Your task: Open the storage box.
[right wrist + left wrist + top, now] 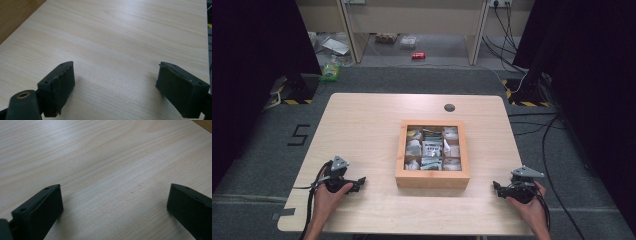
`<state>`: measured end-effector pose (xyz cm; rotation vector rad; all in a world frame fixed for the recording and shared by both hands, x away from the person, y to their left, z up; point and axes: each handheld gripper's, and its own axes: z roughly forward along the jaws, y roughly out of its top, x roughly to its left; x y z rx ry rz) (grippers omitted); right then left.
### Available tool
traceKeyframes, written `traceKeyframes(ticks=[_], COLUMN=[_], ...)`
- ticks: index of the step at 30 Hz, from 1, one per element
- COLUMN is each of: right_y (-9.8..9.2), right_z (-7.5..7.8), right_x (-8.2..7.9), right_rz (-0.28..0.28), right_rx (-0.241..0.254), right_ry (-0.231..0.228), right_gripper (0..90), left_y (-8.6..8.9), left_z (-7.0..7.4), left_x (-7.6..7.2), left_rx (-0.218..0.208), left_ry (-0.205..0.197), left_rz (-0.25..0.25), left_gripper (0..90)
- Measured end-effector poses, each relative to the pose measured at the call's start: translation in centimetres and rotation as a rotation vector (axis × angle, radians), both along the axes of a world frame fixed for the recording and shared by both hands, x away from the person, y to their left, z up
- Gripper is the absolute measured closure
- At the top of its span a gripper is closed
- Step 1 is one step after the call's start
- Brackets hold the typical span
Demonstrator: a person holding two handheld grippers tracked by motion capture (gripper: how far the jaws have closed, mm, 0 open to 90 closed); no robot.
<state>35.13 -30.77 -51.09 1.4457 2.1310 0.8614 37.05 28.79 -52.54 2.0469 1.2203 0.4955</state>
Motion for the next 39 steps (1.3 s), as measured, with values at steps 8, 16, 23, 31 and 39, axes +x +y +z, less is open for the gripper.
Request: traceKeyframes(ticks=[8,16,23,31,39], right_y=[0.1,0.0,0.5,3.8,6.1], right_z=[0.0,0.3,1.5,3.6,4.4], right_x=[-0.1,-0.3,-0.9,-2.0,-2.7], right_rz=[0.005,-0.005,0.009,0.167,0.269], right_rx=[-0.002,0.058,0.107,0.177,0.222], right_ry=[-0.002,-0.018,-0.082,-0.159,-0.158], right_gripper=[15.9,21.4,23.3,33.6,37.0], left_y=[0.0,0.0,0.0,0.0,0.1], left_z=[0.0,0.0,0.0,0.0,0.0], left_x=[0.0,0.0,0.0,0.0,0.0], left_rx=[0.0,-0.001,0.0,0.0,0.0], left_ry=[0.0,0.0,0.0,0.0,0.0], left_rz=[0.0,0.0,-0.003,-0.004,-0.004], left_gripper=[0.0,0.0,0.0,0.0,0.0])
